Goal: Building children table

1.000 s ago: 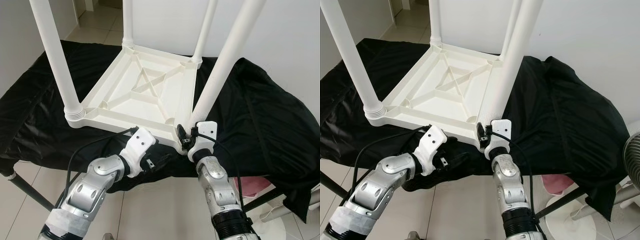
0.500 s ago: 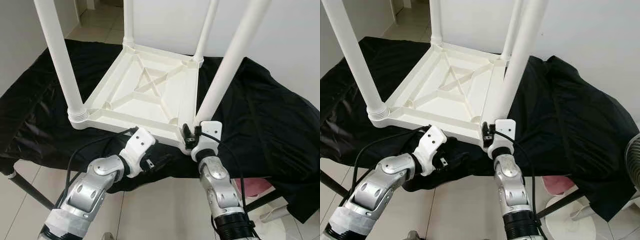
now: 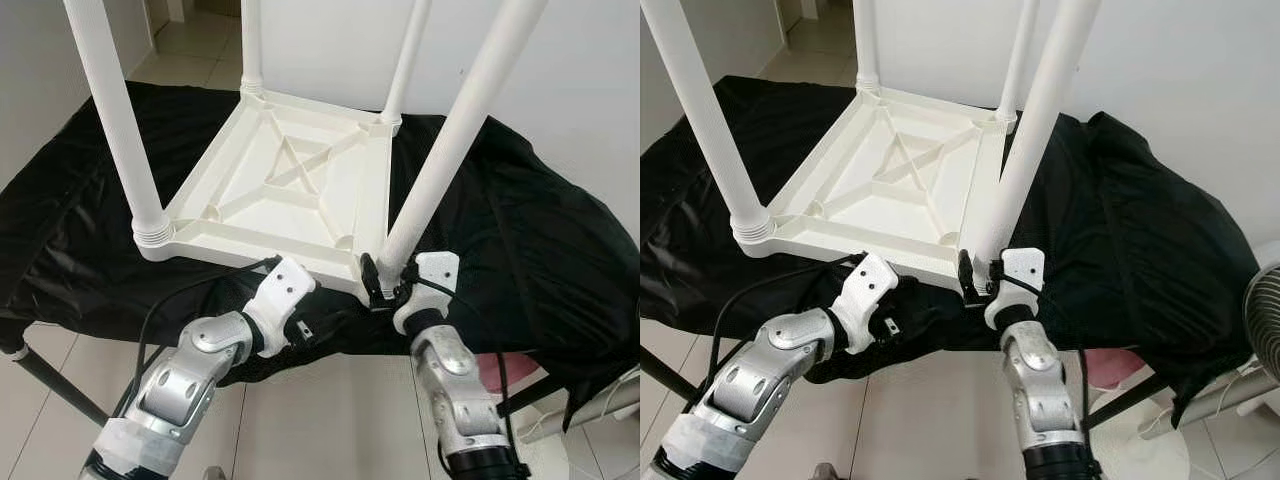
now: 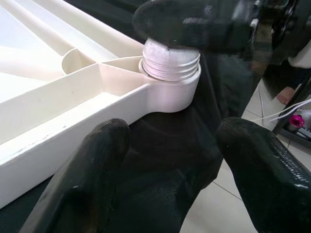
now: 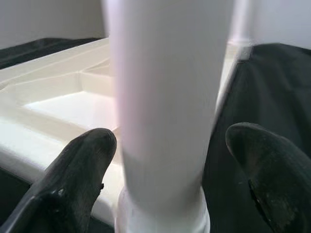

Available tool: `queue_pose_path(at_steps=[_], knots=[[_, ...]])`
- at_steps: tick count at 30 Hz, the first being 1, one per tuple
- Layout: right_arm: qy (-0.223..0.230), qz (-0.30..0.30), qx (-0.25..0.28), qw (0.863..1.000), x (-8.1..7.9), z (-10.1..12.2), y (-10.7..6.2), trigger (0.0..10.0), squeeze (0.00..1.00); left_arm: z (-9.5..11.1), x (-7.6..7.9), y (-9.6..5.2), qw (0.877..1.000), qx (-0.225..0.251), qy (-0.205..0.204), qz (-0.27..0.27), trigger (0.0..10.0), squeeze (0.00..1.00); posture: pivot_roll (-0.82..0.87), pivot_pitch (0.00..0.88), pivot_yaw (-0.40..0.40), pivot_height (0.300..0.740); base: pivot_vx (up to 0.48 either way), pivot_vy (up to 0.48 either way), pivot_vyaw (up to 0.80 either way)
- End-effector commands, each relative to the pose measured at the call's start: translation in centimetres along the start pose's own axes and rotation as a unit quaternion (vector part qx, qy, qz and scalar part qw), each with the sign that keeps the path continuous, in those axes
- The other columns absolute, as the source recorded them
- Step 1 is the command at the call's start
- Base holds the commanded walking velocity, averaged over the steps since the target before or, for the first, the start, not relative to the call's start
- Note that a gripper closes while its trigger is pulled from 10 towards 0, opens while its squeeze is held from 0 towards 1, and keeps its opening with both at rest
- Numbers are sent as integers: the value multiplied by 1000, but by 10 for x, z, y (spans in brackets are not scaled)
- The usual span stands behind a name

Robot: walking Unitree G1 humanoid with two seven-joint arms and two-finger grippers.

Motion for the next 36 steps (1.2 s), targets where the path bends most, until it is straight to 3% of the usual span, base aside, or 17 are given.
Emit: queue_pose_path(at_steps=[1, 8, 10, 17, 18, 23, 24, 27, 28, 29, 36], knots=[[-8, 42, 1, 999, -1, -5, -6, 10000, 0, 4, 3, 1, 1000, 4, 9, -6, 10000, 0, -1, 29, -100, 740, 0, 0, 0], [-23, 88, -10, 996, 13, -18, -5, 10000, 0, 3, 3, 2, 1000, 0, 13, -8, 10000, 0, -7, 30, -88, 740, 0, 0, 0], [-37, 119, -12, 992, 23, -15, 7, 10000, 0, 4, 3, 3, 1000, 0, 13, -12, 10000, 0, -10, 32, -78, 740, 0, 0, 0], [-55, 149, -3, 987, 22, -6, 26, 10000, 0, 5, 2, 4, 1000, -1, 15, -12, 10000, 0, -8, 31, -74, 740, 0, 0, 0], [-56, 180, -8, 982, 16, -8, 32, 10000, 0, 6, 2, 4, 1000, 1, 16, -12, 10000, 0, -3, 29, -76, 740, 0, 0, 0], [-61, 212, -15, 975, 8, -12, 36, 10000, 0, 8, 2, 5, 1000, 3, 16, -10, 10000, 0, 4, 27, -81, 740, 0, 0, 0], [-61, 225, -21, 972, 6, -15, 36, 7961, 0, 8, 1, 5, 1000, 4, 17, -7, 10000, 0, 9, 26, -85, 740, 0, 0, 0], [-60, 233, -24, 970, 4, -18, 36, 7961, 0, 8, 1, 5, 1000, 5, 17, -5, 10000, 0, 9, 26, -85, 740, 0, 0, 0], [-58, 241, -28, 968, 4, -20, 36, 4588, 0, 9, 0, 5, 1000, 6, 17, -3, 10000, 0, 16, 27, -90, 740, 0, 0, 0], [-57, 244, -31, 968, 5, -22, 36, 0, 0, 9, -1, 5, 1000, 7, 17, 0, 10000, 0, 18, 28, -95, 740, 0, 0, 0], [-57, 242, -38, 968, 14, -26, 37, 0, 0, 11, -2, 6, 1000, 12, 16, 7, 10000, 0, 17, 33, -102, 740, 0, 0, 0]])
Point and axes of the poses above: a point about 5 cm out from each wrist's last joint towards the gripper, its own y axis pointing out of the wrist towards the gripper, its own z axis along the axis of the wrist's last joint, x = y × z, the point moved 3 cm from there along y, pointing out of the wrist towards the gripper, and after that the axes turned 5 degrees about -y, right-handed, at the moved point
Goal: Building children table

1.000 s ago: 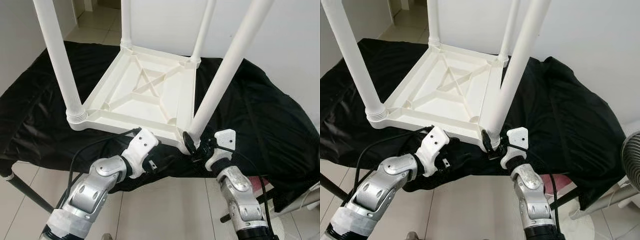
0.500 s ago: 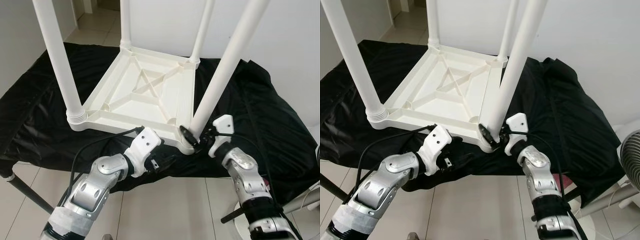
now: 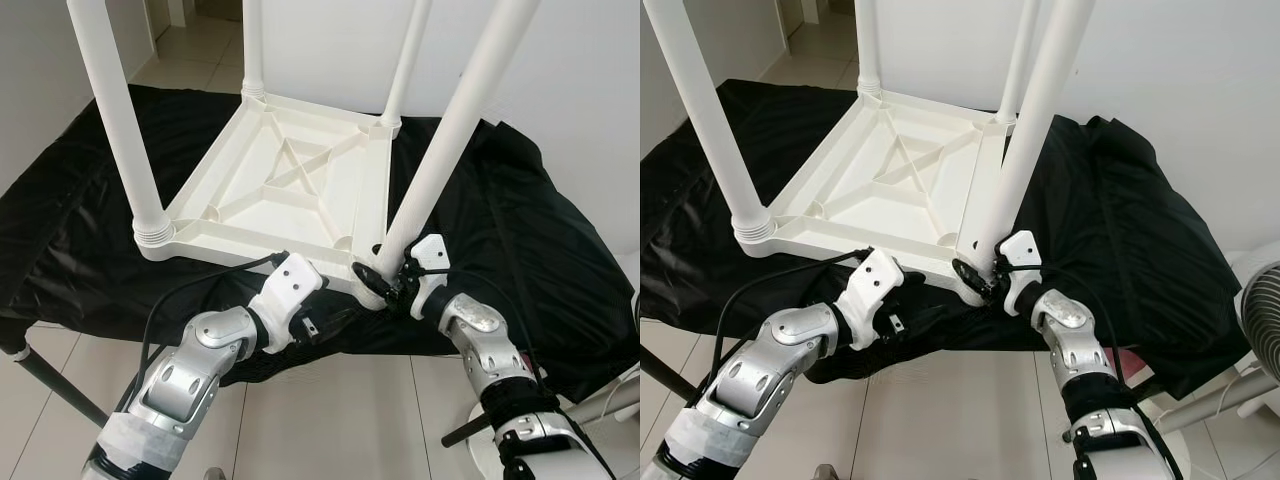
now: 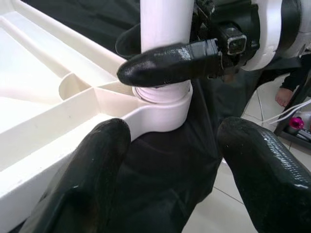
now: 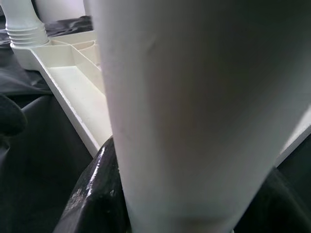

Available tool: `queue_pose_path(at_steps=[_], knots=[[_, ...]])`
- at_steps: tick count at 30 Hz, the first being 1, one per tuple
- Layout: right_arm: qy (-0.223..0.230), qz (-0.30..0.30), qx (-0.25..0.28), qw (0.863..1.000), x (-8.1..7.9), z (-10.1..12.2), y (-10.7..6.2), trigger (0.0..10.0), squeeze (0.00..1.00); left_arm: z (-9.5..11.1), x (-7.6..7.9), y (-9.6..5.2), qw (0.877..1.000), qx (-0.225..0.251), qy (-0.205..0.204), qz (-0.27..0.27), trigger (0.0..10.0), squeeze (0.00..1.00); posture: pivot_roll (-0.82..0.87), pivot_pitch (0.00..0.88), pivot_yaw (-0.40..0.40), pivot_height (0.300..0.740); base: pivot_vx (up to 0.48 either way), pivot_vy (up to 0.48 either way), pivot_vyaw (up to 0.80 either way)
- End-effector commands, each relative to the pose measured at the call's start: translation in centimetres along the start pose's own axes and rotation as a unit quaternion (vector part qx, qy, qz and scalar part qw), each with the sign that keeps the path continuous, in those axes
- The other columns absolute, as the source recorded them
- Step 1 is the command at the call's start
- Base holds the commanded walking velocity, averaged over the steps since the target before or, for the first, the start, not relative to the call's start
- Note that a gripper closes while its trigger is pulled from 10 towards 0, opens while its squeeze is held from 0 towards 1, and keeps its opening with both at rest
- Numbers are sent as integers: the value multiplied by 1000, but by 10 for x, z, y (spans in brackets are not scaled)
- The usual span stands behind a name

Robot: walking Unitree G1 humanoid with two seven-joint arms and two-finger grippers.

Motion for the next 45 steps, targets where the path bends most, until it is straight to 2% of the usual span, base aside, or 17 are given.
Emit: queue_pose_path(at_steps=[1, 6, 7, 12, 13, 14, 18, 22, 25, 26, 29, 31, 33, 34, 37, 38, 45], knots=[[-11, 5, -13, 1000, 2, -5, -3, 0, 0, 0, -3, 2, 1000, -1, 1, 13, 10000, 0, 17, 34, -103, 740, 0, 0, 0], [-4, 9, -11, 1000, 3, -6, -3, 0, 0, 0, -3, 2, 1000, 0, 1, 13, 10000, 0, 17, 43, -104, 740, 0, 0, 0], [7, 6, -5, 1000, 2, -5, -3, 10000, 0, 0, -2, 3, 1000, 0, 0, 13, 10000, 0, 17, 43, -104, 740, 0, 0, 0], [18, -34, 16, 999, 6, 3, -3, 10000, 0, -2, -1, 4, 1000, -2, -2, 10, 10000, 0, 15, 52, -107, 740, 0, 0, 0], [11, -86, 16, 996, 14, 3, -3, 10000, 0, -2, 0, 4, 1000, -2, -3, 9, 10000, 0, 11, 57, -106, 740, 0, 0, 0], [11, -86, 16, 996, 14, 3, -3, 10000, 0, -2, 0, 4, 1000, -2, -3, 9, 10000, 0, 11, 57, -106, 740, 0, 0, 0], [6, -173, 9, 985, 20, 2, -5, 10000, 0, -2, 3, 5, 1000, -1, -5, 5, 10000, 0, 7, 64, -103, 740, 0, 0, 0], [12, -183, 13, 983, 17, 2, -5, 10000, 0, -2, 3, 5, 1000, -2, -5, 5, 10000, 0, 5, 65, -102, 740, 0, 0, 0], [28, -233, 15, 972, 13, 5, -7, 10000, 0, -3, 3, 3, 1000, -4, -5, 3, 10000, 0, 4, 72, -98, 740, 0, 0, 0], [38, -267, 10, 963, 9, 6, -8, 10000, 0, -4, 3, 2, 1000, -6, -6, 3, 10000, 0, 1, 75, -94, 740, 0, 0, 0], [45, -295, 5, 954, 5, 7, -10, 10000, 0, -5, 2, 1, 1000, -8, -6, 4, 10000, 0, 1, 77, -93, 740, 0, 0, 0], [67, -347, -4, 935, -6, 6, -10, 10000, 0, -5, 1, 0, 1000, -10, -7, 4, 10000, 0, 5, 79, -90, 740, 0, 0, 0], [67, -347, -4, 935, -6, 6, -10, 10000, 0, -5, 1, 0, 1000, -10, -7, 4, 10000, 0, 5, 79, -90, 740, 0, 0, 0], [81, -363, -8, 928, -16, 6, -9, 10000, 0, -6, 2, 0, 1000, -10, -7, 3, 10000, 0, 5, 79, -89, 740, 0, 0, 0], [94, -368, -12, 925, -25, 5, -7, 10000, 0, -6, 2, 0, 1000, -11, -7, 3, 10000, 0, 7, 79, -88, 740, 0, 0, 0], [99, -356, -7, 929, -32, 8, -4, 10000, 0, -6, 2, 0, 1000, -12, -7, 2, 10000, 0, 2, 79, -84, 740, 0, 0, 0], [96, -325, 13, 941, -38, 16, 0, 10000, 0, -6, 2, 0, 1000, -13, -7, 2, 10000, 0, 6, 77, -87, 740, 0, 0, 0]])
Point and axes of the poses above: a point about 5 cm out from each wrist's last joint towards the gripper, its own y axis pointing out of the wrist towards the gripper, its own z axis along the axis of the wrist's last joint, x = y × z, the point moved 3 cm from there along y, pointing out of the wrist towards the gripper, and after that the axes turned 5 degrees about -y, right-handed, at the moved point
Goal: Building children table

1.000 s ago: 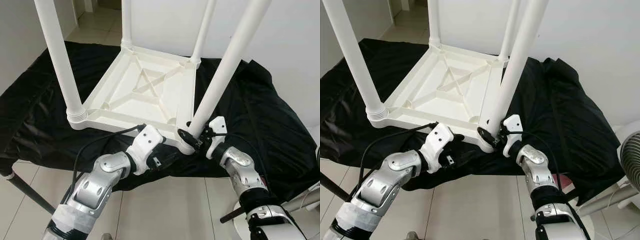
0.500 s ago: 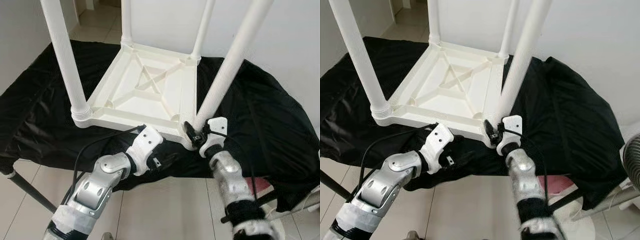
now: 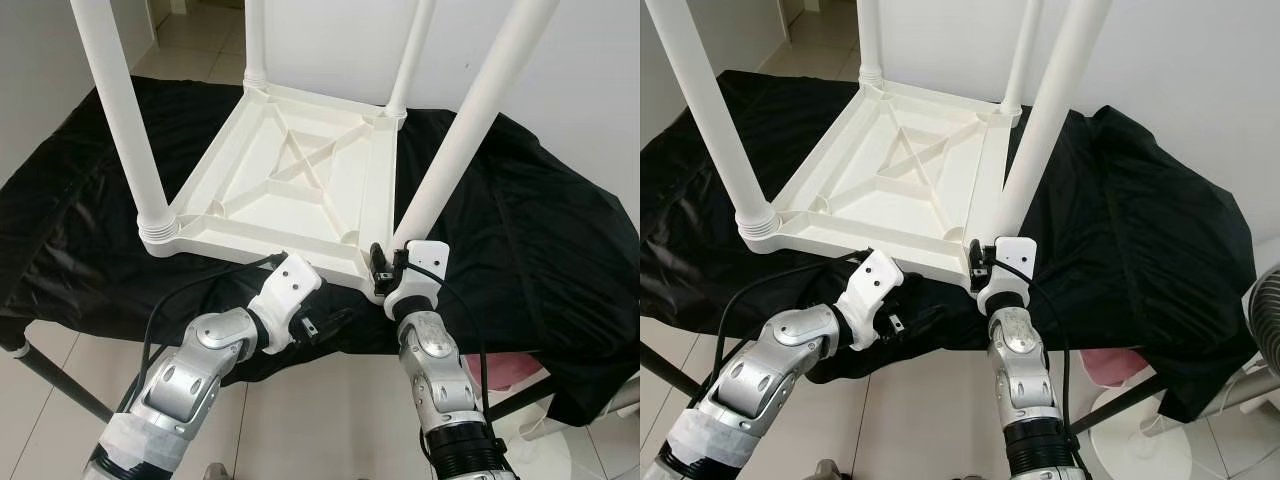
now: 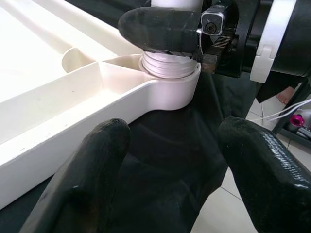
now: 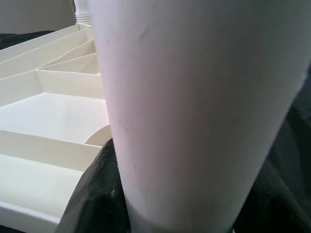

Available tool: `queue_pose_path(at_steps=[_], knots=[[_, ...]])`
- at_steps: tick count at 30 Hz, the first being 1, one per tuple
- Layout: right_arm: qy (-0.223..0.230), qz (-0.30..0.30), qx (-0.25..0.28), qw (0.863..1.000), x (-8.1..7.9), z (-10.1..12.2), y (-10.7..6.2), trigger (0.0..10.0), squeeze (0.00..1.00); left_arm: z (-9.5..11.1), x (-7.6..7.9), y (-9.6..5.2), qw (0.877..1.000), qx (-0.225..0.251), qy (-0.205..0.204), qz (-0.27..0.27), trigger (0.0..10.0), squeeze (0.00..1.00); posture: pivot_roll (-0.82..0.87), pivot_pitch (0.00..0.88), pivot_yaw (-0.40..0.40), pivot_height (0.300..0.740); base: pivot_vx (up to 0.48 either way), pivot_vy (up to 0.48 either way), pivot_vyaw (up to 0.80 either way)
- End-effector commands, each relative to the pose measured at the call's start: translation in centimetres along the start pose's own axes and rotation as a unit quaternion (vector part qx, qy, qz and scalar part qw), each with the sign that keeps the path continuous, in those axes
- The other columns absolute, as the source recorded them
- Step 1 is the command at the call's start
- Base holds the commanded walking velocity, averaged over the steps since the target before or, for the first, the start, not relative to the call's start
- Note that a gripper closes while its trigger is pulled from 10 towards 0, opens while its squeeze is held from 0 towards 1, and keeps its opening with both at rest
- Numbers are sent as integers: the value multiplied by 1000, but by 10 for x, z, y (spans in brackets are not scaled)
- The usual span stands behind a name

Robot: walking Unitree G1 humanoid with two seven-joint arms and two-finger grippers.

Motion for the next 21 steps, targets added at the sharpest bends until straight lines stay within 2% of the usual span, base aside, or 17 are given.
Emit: queue_pose_path(at_steps=[1, 4, 5, 10, 12, 13, 21], knots=[[20, 10, -1, 1000, -8, -3, -8, 10000, 0, 1, 2, 0, 1000, -2, 3, 0, 10000, 0, 6, 77, -87, 740, 0, 0, 0], [25, 28, 9, 999, -13, 1, -8, 10000, 0, 1, 2, 0, 1000, -2, 4, 1, 10000, 0, 7, 76, -88, 740, 0, 0, 0], [22, 39, 15, 999, -15, 7, -9, 10000, 1000, 2, 2, 0, 1000, -1, 3, 2, 10000, 0, 6, 75, -90, 740, 0, 0, 0], [12, 40, 15, 999, -12, 7, -9, 10000, 1000, 1, 2, 0, 1000, 0, 3, 3, 10000, 0, 6, 74, -94, 740, 0, 0, 0], [5, 40, 7, 999, -7, 6, -10, 10000, 1000, 1, 3, 0, 1000, 0, 2, 3, 10000, 0, 7, 76, -97, 740, 0, 0, 0], [-12, 48, -2, 999, 3, 3, -13, 10000, 1000, 2, 4, 0, 1000, 1, 1, 4, 10000, 0, 5, 76, -99, 740, 0, 0, 0], [0, 100, -9, 995, 18, -1, -22, 10000, 1000, 2, 3, 0, 1000, 2, 1, 5, 10000, 0, 2, 77, -99, 740, 0, 0, 0]])
Point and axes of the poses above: a point about 5 cm out from each wrist's last joint towards the gripper, its own y axis pointing out of the wrist towards the gripper, its own z axis along the axis of the wrist's last joint, x = y × z, the point moved 3 cm from there along y, pointing out of the wrist towards the gripper, and after that the axes turned 5 degrees about -y, right-handed, at the moved point
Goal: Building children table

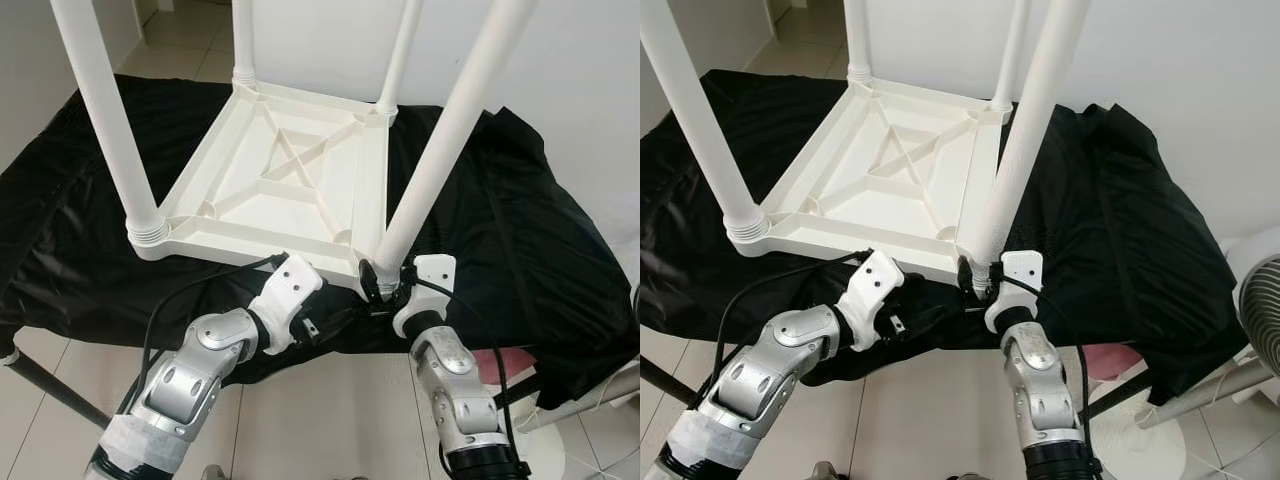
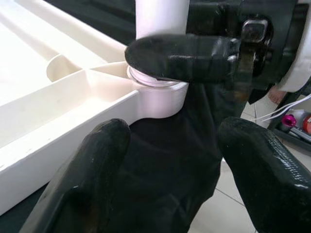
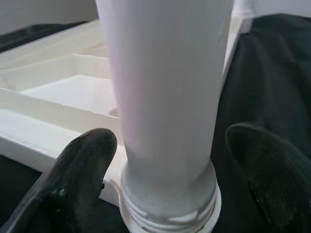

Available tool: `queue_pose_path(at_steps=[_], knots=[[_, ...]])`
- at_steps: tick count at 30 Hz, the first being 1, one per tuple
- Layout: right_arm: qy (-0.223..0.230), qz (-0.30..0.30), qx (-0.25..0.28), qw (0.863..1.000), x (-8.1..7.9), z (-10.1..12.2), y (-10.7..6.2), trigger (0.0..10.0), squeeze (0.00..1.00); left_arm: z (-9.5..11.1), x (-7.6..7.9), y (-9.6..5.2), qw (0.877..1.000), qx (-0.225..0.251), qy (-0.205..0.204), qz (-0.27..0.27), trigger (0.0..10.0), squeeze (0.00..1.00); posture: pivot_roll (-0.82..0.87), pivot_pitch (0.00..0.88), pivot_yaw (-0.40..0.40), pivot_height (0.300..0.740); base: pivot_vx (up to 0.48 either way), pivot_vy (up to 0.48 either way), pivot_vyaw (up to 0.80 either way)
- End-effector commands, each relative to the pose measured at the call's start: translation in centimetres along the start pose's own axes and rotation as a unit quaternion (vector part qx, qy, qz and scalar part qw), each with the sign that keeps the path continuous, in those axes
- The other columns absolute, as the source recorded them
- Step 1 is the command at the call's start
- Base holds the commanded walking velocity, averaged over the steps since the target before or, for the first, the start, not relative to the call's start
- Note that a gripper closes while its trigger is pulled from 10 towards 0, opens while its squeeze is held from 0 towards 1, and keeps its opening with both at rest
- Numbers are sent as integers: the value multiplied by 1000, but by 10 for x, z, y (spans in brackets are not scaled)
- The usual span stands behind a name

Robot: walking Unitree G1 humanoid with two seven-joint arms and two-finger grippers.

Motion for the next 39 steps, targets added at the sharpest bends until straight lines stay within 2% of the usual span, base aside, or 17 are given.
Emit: queue_pose_path(at_steps=[1, 2, 5, 11, 18, 23, 27, 38, 39], knots=[[-6, 3, -8, 1000, 7, -5, -5, 10000, 224, 0, 1, 0, 1000, -3, 1, 7, 10000, 0, 2, 76, -101, 740, 0, 0, 0], [-17, -2, -13, 1000, 13, -7, -6, 10000, 0, 0, 2, 0, 1000, -2, 1, 7, 10000, 0, 4, 76, -103, 740, 0, 0, 0], [-25, -4, -18, 1000, 20, -9, -7, 10000, 0, -1, 2, 0, 1000, -2, -1, 8, 10000, 0, 5, 74, -105, 740, 0, 0, 0], [-35, 38, -10, 999, 17, -7, -6, 10000, 0, -1, 1, 0, 1000, -2, -2, 10, 10000, 0, 11, 70, -108, 740, 0, 0, 0], [-22, 80, -7, 997, 17, -11, -4, 10000, 0, -1, 1, 0, 1000, -1, -2, 12, 10000, 0, 17, 62, -107, 740, 0, 0, 0], [-35, 126, -1, 991, 13, -9, 4, 10000, 0, 1, -1, 1, 1000, 1, -1, 13, 10000, 0, 14, 55, -104, 740, 0, 0, 0], [-54, 195, -5, 979, 7, -8, 18, 10000, 0, 3, -2, 3, 1000, 3, 1, 11, 10000, 0, 22, 43, -101, 740, 0, 0, 0], [-83, 255, -26, 963, 4, -11, 37, 10000, 0, 6, -5, 3, 1000, 7, 6, 18, 10000, 0, 45, 32, -118, 740, 0, 0, 0], [-83, 255, -28, 963, 5, -12, 37, 3294, 0, 6, -5, 3, 1000, 7, 6, 19, 10000, 0, 50, 31, -122, 740, 0, 0, 0]])
Point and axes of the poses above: a point about 5 cm out from each wrist's last joint towards the gripper, its own y axis pointing out of the wrist towards the gripper, its own z axis along the axis of the wrist's last joint, x = y × z, the point moved 3 cm from there along y, pointing out of the wrist towards the gripper, and after that the axes turned 5 degrees about -y, right-handed, at the moved point
